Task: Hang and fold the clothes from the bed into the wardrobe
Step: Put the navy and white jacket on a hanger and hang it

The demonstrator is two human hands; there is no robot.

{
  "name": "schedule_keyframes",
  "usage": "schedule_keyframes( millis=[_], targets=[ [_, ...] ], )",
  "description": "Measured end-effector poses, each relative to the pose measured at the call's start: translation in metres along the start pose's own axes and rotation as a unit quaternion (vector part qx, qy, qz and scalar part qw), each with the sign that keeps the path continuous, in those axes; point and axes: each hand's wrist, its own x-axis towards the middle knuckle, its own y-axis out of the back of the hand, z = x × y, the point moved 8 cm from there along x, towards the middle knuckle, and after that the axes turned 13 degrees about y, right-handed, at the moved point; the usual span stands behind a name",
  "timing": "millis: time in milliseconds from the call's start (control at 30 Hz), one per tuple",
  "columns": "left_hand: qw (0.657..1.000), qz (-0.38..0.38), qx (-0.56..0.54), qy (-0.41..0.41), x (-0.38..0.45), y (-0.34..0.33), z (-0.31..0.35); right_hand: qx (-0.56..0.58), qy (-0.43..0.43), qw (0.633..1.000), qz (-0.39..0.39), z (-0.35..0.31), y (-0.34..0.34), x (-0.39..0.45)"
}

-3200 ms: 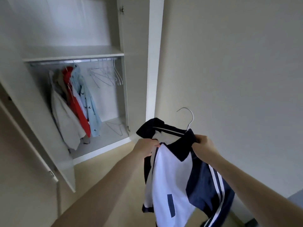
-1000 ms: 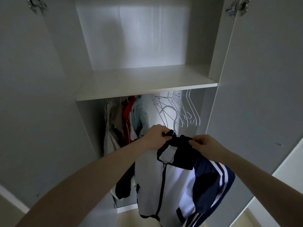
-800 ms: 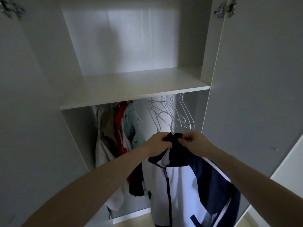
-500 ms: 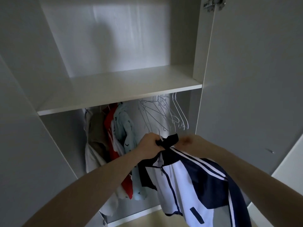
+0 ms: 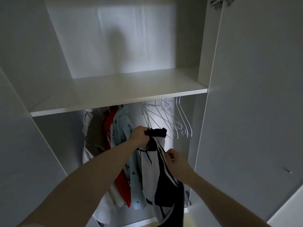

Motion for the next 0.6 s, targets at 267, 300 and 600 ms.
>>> schedule_keyframes(
  millis=[267,300,600],
  targets=[
    [0.996,-0.041,-0.047,0.07,0.037,0.001,-0.01,0.07,-0.028,0.995,0.066,0.004,-0.053,0.081],
    [0.995,-0.045,-0.044,0.071,0.041,0.004,-0.013,0.068,-0.022,0.995,0.062,0.004,-0.057,0.091],
    [0.995,-0.01,0.004,0.095,0.078,0.04,-0.045,0.106,-0.002,0.992,0.075,0.006,-0.085,0.16]
  ],
)
